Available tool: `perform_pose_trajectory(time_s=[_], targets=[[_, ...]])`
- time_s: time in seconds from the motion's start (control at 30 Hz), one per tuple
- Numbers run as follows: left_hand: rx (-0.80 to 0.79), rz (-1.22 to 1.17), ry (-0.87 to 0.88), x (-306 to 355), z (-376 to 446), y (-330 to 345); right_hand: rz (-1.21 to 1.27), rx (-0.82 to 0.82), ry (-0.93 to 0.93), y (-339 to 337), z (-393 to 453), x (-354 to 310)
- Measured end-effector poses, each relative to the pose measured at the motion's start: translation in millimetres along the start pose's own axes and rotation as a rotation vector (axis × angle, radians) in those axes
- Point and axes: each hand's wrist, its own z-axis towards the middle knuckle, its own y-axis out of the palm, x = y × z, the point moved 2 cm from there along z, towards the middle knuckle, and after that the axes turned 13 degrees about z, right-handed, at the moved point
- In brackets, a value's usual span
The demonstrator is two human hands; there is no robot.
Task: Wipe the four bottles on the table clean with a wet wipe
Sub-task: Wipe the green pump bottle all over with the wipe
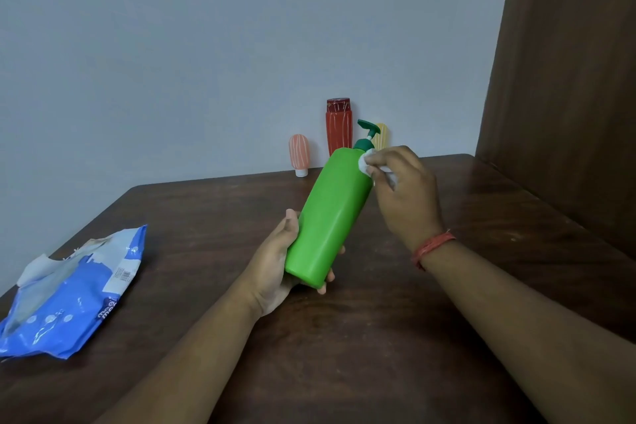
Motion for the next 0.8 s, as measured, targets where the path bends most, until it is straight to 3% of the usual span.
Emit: perform_pose_trajectory(time_s=[0.17, 0.3, 0.33, 0.4, 0.47, 0.6, 0.73, 0.8], targets=[[-0.035, -0.029, -0.027, 1, -1, 0, 0.26, 0.05, 0.54, -5, 2, 22], [-0.046, -0.039, -0.037, 0, -1, -1, 0.684, 0.048, 0.76, -6, 5, 26], [-0.043, -0.035, -0.038, 0, -1, -1, 0.671, 0.038, 0.752, -7, 5, 24], [-0.03, -0.015, -0.042, 0, -1, -1, 0.354, -0.012, 0.636, -9, 5, 22], [-0.012, 0.019, -0.043, 0, 0, 0, 0.02, -0.034, 0.398, -8, 5, 14], [0.016, 0.127, -0.029, 0, 2, 6, -0.169, -0.193, -0.079, 0, 8, 1], [0.033, 0.237, -0.006, 2, 5, 13, -0.324, -0.079, -0.072, -6, 20, 2], [0.052, 0.238, 0.007, 2, 5, 14, -0.328, -0.24, -0.15, 7, 15, -9]])
